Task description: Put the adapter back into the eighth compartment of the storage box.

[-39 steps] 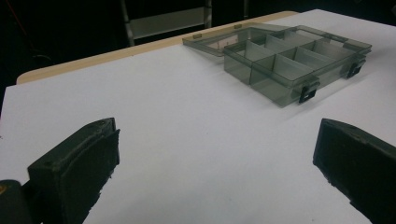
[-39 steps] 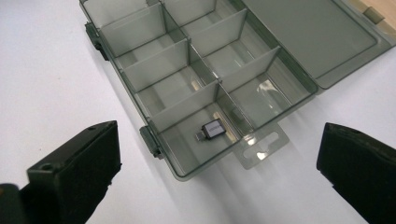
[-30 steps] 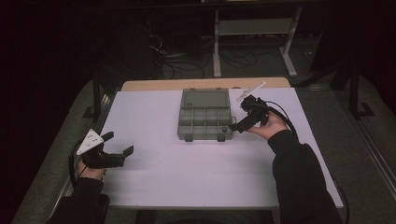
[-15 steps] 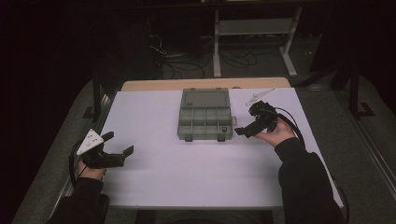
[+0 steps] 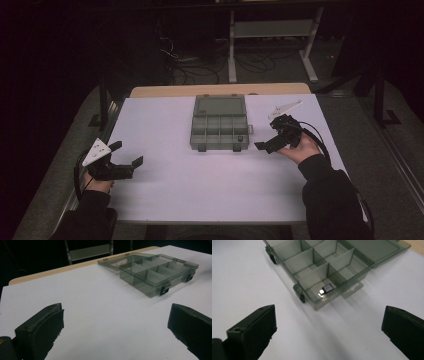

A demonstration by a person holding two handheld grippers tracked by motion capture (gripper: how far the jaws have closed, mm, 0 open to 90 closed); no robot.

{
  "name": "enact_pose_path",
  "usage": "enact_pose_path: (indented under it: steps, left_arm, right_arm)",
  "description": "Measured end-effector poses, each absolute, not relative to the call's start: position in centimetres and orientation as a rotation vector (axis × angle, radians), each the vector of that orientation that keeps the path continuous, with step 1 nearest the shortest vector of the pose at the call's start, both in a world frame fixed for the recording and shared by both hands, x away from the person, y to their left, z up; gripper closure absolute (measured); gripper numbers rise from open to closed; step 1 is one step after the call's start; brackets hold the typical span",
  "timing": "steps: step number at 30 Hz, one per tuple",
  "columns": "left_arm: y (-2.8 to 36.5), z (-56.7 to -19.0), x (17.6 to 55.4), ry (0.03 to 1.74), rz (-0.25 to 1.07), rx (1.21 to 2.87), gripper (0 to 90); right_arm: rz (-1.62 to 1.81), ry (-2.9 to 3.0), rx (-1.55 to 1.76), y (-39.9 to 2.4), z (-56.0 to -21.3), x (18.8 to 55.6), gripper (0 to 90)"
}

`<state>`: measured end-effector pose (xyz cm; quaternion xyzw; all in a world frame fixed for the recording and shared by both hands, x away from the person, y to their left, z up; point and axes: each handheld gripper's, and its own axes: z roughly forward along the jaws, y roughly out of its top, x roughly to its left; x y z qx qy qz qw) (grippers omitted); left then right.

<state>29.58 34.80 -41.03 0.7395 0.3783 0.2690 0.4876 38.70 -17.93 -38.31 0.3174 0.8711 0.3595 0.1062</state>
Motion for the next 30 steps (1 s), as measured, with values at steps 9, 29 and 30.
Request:
enact_pose_path:
  steps: [9,29,30]
  left_arm:
    - [34.8,-41.0,29.6,0.917,0.654,1.798,0.0]
    - [34.8,-41.0,29.5,0.919,0.653,1.795,0.0]
    - [34.8,-41.0,29.5,0.919,0.653,1.794,0.0]
  right_arm:
    - [1.071,2.551,0.945,-18.6,-38.8,37.8,0.0]
    - [1.16,2.507,0.984,-20.4,-39.4,35.7,0.0]
    - [1.165,2.499,0.992,-20.6,-39.6,35.5,0.0]
